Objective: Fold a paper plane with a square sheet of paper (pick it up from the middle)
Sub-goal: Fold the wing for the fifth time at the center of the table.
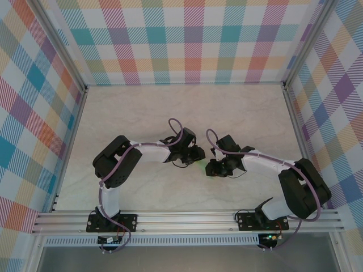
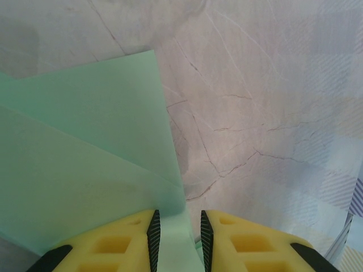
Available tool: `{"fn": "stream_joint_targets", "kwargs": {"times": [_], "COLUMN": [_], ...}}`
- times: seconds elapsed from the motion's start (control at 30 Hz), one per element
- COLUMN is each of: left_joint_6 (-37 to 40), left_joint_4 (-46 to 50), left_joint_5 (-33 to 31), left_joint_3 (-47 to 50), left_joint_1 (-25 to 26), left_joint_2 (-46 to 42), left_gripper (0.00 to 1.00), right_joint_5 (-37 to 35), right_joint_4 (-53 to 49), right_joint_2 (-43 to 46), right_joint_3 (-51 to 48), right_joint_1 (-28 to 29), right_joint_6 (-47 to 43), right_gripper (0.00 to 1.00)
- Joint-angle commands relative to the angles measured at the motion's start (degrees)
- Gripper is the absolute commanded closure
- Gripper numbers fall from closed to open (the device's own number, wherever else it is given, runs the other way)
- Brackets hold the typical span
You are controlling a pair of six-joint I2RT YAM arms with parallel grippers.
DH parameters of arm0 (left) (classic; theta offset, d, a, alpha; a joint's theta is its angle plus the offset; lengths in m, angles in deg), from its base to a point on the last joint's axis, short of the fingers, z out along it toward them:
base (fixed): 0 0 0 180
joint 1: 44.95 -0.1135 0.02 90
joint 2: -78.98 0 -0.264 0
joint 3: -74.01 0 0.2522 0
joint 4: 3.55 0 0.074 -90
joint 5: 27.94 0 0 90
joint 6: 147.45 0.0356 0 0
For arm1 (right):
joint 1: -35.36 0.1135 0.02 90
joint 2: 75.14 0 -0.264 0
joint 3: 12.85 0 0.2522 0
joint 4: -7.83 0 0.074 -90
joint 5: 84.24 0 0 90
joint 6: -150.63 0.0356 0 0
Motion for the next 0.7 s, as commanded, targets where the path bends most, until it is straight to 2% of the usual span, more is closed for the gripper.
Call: {"fn": "stream_joint_targets", "kwargs": {"times": [0.0, 0.13, 0.23, 0.67], "left_joint_6": [1.2, 1.2, 1.2, 1.4], "left_joint_4": [1.8, 1.8, 2.0, 2.4], "left_joint_5": [1.0, 0.9, 1.0, 0.7], "left_joint_3": [-1.3, -1.3, -1.3, -1.2], "left_joint_1": [-0.4, -0.4, -0.4, -0.4], "left_joint_2": [1.2, 1.0, 1.2, 1.1], "left_gripper": [0.72, 0.72, 0.72, 0.72], "right_joint_5": [-0.3, 0.0, 0.3, 1.1], "right_joint_4": [-1.2, -1.0, -0.9, 1.2], "right_joint_2": [-0.7, -0.7, -1.2, -3.4], "right_joint_3": [1.6, 1.3, 1.1, -1.3], "right_joint_1": [0.2, 0.2, 0.2, 0.2], "right_joint_6": [-1.4, -1.4, -1.4, 0.5], "right_gripper": [0.76, 0.78, 0.84, 0.91]}}
